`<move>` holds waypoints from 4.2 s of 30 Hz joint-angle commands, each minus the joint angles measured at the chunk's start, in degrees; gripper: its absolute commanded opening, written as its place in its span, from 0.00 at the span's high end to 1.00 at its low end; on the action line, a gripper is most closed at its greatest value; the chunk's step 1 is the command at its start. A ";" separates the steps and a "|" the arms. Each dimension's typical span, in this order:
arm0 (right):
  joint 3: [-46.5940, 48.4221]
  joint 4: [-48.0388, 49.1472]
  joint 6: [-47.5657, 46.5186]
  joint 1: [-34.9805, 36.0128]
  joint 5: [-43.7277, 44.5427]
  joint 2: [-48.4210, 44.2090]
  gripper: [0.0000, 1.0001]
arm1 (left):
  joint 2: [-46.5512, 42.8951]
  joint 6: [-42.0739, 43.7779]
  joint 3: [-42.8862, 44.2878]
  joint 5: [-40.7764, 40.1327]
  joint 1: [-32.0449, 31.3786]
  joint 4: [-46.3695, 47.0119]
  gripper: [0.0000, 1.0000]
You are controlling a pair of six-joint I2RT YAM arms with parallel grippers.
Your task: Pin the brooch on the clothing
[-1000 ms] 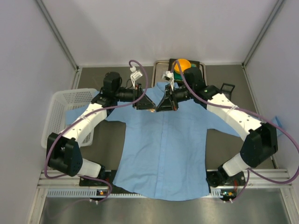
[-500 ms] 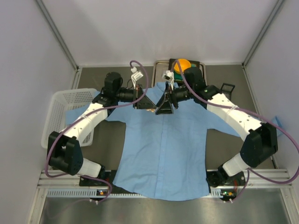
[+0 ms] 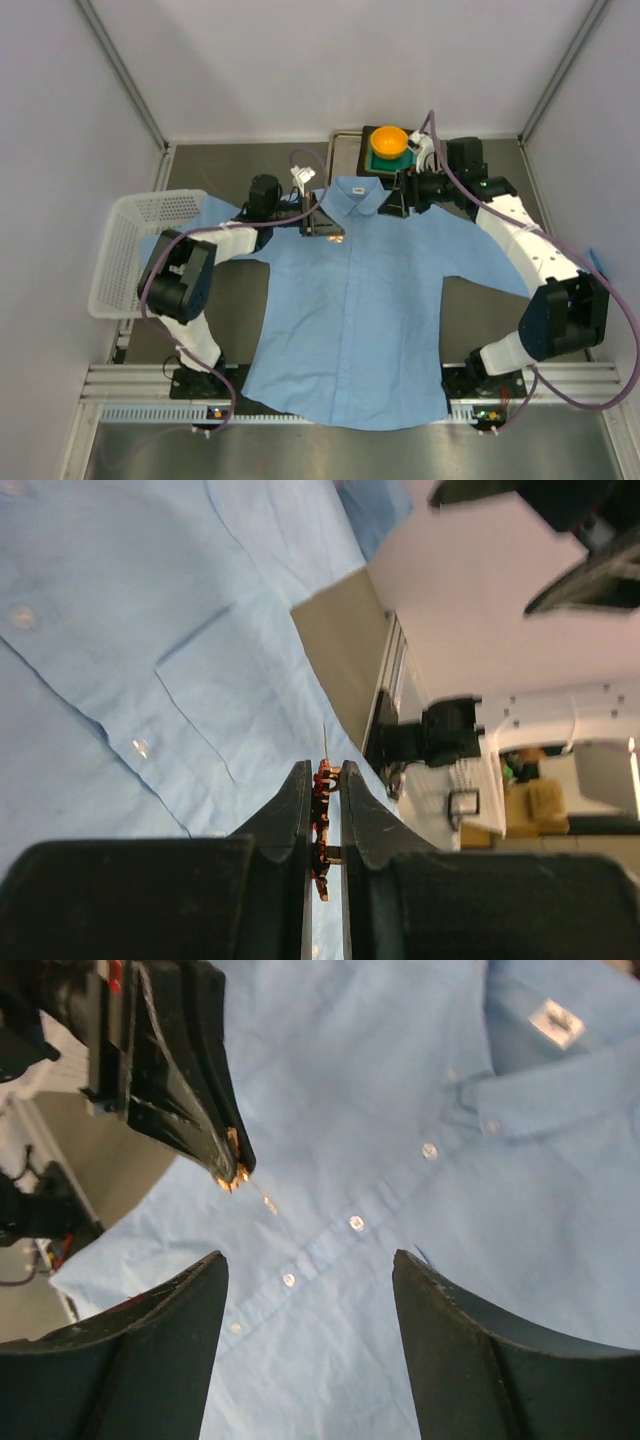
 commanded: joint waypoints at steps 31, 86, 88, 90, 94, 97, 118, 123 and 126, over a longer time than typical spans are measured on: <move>10.69 -6.52 18.63 11.62 48.05 27.30 0.55 | 18.73 -20.45 1.71 -21.79 -4.80 26.06 1.00; 15.00 -13.38 21.89 14.26 50.52 40.57 0.65 | 19.87 -17.63 0.75 -22.76 -4.10 25.36 1.00; 14.65 -13.30 22.24 14.26 49.02 41.46 0.76 | 19.87 -17.55 0.57 -22.76 -4.01 25.44 1.00; 14.47 -13.65 22.06 14.17 48.49 42.60 0.86 | 19.96 -17.46 0.66 -22.94 -4.01 25.36 1.00; 14.82 -14.35 21.27 14.26 47.88 43.39 1.00 | 20.40 -17.37 1.10 -23.03 -4.01 25.18 1.00; 15.87 -14.44 20.48 14.26 47.79 41.47 1.00 | 20.40 -17.37 1.19 -23.03 -4.01 25.18 1.00; 10.08 -4.95 17.23 9.16 31.88 25.47 1.00 | 25.67 -23.43 1.54 -18.54 -4.89 37.30 1.00; 8.49 -3.81 18.10 7.50 27.15 24.85 1.00 | 27.16 -25.28 2.33 -17.75 -5.07 40.12 1.00; 7.61 -2.58 18.20 6.53 26.08 24.32 1.00 | 27.52 -25.46 2.51 -17.66 -5.07 40.12 1.00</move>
